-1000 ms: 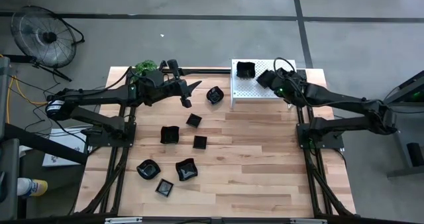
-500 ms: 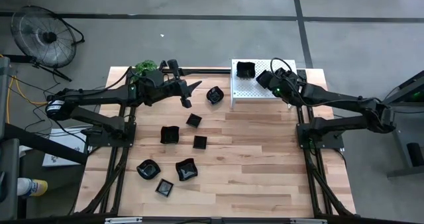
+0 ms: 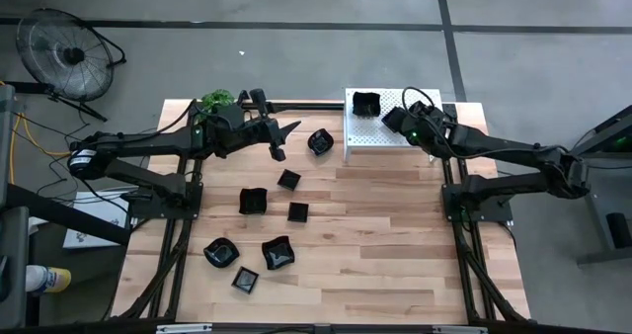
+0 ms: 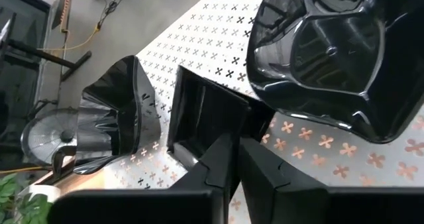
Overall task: Pick & Place Mini shaped plates
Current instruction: Stack the square plate on top of the square plate on the shelf, then stack the leaf-shaped plate on top of the leaf-shaped plate on the shelf
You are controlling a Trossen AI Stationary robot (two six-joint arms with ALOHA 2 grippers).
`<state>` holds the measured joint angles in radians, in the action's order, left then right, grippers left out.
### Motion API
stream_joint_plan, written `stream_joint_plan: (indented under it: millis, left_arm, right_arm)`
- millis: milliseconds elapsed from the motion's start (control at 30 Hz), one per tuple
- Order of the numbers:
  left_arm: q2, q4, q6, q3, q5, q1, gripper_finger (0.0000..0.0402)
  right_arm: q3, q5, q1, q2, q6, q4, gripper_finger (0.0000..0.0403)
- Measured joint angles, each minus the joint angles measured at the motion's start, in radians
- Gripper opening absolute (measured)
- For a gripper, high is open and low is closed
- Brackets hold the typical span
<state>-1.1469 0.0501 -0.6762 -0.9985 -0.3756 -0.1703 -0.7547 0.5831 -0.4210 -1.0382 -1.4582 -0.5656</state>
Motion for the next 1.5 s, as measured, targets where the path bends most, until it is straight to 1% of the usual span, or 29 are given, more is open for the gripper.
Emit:
stream_joint_plan:
  millis: [267, 400, 533, 667, 767, 867, 933, 1000, 1100, 1233, 1400, 1500]
  left_arm:
    - [0.000, 0.000, 0.000, 0.000, 0.000, 0.000, 0.0191]
    - [0.000, 0.000, 0.000, 0.000, 0.000, 0.000, 0.0191]
    - [0.000, 0.000, 0.000, 0.000, 0.000, 0.000, 0.0191]
    - [0.000, -0.001, 0.001, 0.000, 0.000, 0.000, 0.0191]
    - [0.000, -0.001, 0.010, 0.000, 0.001, 0.000, 0.0191]
    - [0.000, -0.012, 0.049, 0.000, 0.006, 0.000, 0.0191]
    - [0.000, -0.025, 0.078, 0.000, 0.039, -0.001, 0.0191]
    - [-0.002, -0.035, 0.107, 0.000, 0.096, -0.019, 0.0191]
    - [-0.009, -0.073, 0.218, 0.000, 0.185, -0.057, 0.0191]
    - [-0.031, -0.140, 0.365, 0.001, 0.255, -0.139, 0.0191]
    - [-0.088, -0.155, 0.488, -0.002, 0.415, -0.238, 0.0191]
    - [-0.143, -0.161, 0.554, -0.002, 0.470, -0.271, 0.0191]
  right_arm:
    - [0.000, 0.008, 0.000, 0.000, -0.002, -0.001, 0.0076]
    - [0.000, 0.004, 0.000, 0.012, 0.000, 0.009, 0.0094]
    - [0.000, 0.010, 0.000, 0.062, 0.051, 0.010, 0.0100]
    - [0.000, -0.016, 0.006, 0.133, 0.115, 0.010, 0.0100]
    - [0.000, -0.043, 0.024, 0.189, 0.175, 0.019, 0.0099]
    - [0.000, -0.050, 0.055, 0.243, 0.231, 0.048, 0.0099]
    - [-0.001, -0.049, 0.081, 0.278, 0.278, 0.079, 0.0099]
    - [-0.001, -0.039, 0.106, 0.314, 0.316, 0.112, 0.0099]
    - [-0.001, -0.022, 0.144, 0.367, 0.383, 0.176, 0.0099]
    - [-0.001, -0.025, 0.199, 0.422, 0.530, 0.300, 0.0099]
    - [-0.001, -0.035, 0.280, 0.460, 0.704, 0.431, 0.0099]
    - [-0.001, -0.025, 0.330, 0.481, 0.775, 0.463, 0.0099]
